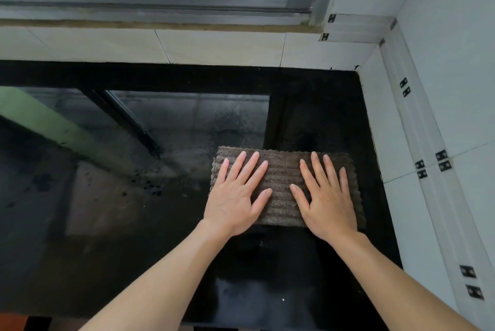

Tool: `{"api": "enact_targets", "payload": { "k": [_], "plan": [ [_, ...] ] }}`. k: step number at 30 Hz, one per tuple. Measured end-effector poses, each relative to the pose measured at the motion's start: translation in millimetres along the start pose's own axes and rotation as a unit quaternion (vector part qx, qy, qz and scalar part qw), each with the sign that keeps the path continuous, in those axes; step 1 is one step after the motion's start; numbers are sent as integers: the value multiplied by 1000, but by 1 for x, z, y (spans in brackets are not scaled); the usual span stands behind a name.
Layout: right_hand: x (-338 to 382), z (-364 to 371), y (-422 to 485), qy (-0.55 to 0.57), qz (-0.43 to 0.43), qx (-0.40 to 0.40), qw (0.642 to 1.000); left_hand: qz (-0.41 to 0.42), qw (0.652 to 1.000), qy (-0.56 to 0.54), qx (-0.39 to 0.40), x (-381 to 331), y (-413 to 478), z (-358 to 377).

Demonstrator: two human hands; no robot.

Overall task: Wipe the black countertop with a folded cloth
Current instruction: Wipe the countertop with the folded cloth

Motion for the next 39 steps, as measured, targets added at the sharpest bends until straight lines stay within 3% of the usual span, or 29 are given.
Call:
{"api": "enact_targets", "payload": {
  "k": [10, 17, 39],
  "plan": [
    [-7, -16, 87, 4, -22, 2, 1000, -28, 1000, -11, -6, 20, 78, -19],
    [-11, -14, 94, -5, -27, -3, 1000, -10, 1000, 15, -21, 22, 84, -17],
    [10, 2, -91, 23, 5, 33, 999, 4, 1000, -4, 25, -24, -80, 18]
  ]
}}
Point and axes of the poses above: each hand's wrist, its own y-axis towards the middle knuckle, its own z-axis out of the palm, x = y × z, the point moved 7 cm from there along y, towards the middle knuckle, and after that the axes turned 14 degrees about -y, right-handed, at the moved point
